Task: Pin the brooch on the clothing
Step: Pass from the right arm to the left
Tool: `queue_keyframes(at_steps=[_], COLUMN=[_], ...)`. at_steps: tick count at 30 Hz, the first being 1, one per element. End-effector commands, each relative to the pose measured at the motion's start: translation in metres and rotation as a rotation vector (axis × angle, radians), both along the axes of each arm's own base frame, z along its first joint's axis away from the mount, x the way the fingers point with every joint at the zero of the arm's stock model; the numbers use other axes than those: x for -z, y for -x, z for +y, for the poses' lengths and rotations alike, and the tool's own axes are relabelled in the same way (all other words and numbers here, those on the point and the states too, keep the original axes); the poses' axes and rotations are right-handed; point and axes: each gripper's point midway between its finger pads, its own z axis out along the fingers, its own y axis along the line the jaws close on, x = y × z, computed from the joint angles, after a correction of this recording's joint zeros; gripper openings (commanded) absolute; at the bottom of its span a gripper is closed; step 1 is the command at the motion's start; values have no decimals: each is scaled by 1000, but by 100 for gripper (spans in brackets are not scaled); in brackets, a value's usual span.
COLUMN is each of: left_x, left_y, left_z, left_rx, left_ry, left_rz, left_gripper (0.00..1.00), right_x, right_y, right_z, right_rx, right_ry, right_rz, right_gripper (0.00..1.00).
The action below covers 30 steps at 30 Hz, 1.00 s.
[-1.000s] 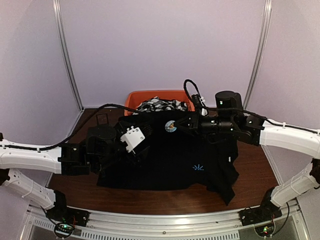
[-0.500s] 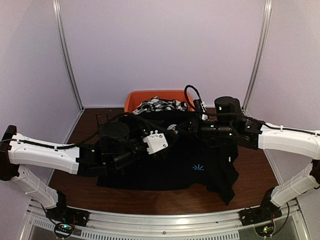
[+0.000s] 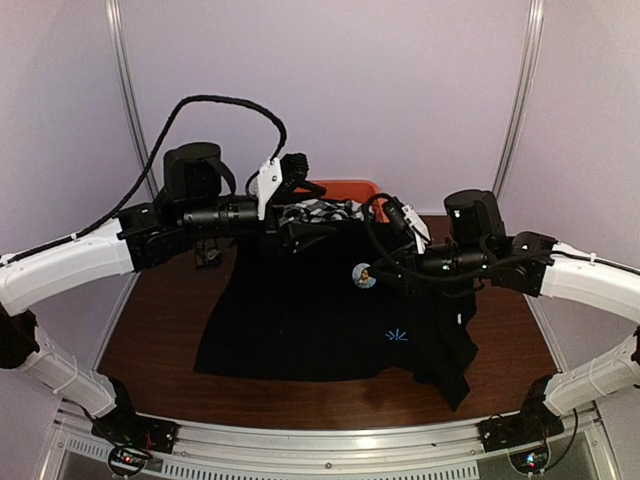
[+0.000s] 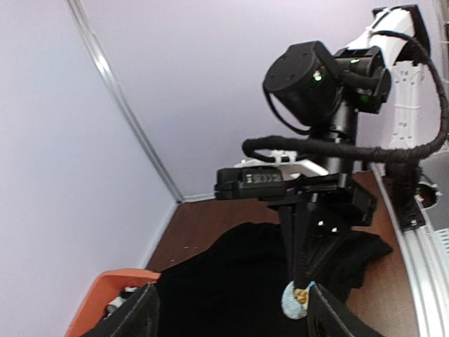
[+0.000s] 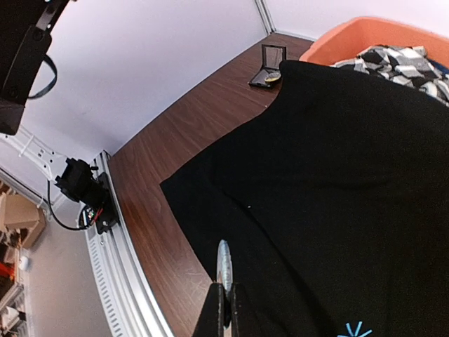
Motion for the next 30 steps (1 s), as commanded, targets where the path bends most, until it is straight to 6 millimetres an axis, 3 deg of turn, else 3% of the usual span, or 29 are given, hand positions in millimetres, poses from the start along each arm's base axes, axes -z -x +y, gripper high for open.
queue_keyframes(at_steps=[1, 7, 11, 14, 18, 22, 24, 30], left_x=[39, 52, 67, 69, 63, 70, 75, 63], left_y=[37, 53, 51, 28, 0, -10, -16, -22], left_z=[-17, -30, -35, -42, -49, -56, -60, -67], left_rx=[303, 474, 489, 355, 169, 99, 73, 75], left_ry=[-103, -167, -209, -192, -82, 18, 54, 133], left_rz=[271, 370, 406, 451, 641, 878, 968, 1048], left_gripper=[69, 55, 48, 47, 37, 52, 54, 65], right_x=[-6, -14, -18, -21, -27, -41, -43, -26], right_y=[17, 30, 30, 22, -1, 2, 8, 14], right_z=[-6, -13, -16, -21, -43, -61, -68, -76], right_rx=[-151, -223, -229, -159, 50, 193, 243, 353], right_ry=[109, 142, 161, 207, 292, 358, 419, 711], right_rz=[-174, -273, -309, -368, -519, -772, -890, -1119], right_gripper=[0, 0, 0, 0, 0, 0, 0, 0])
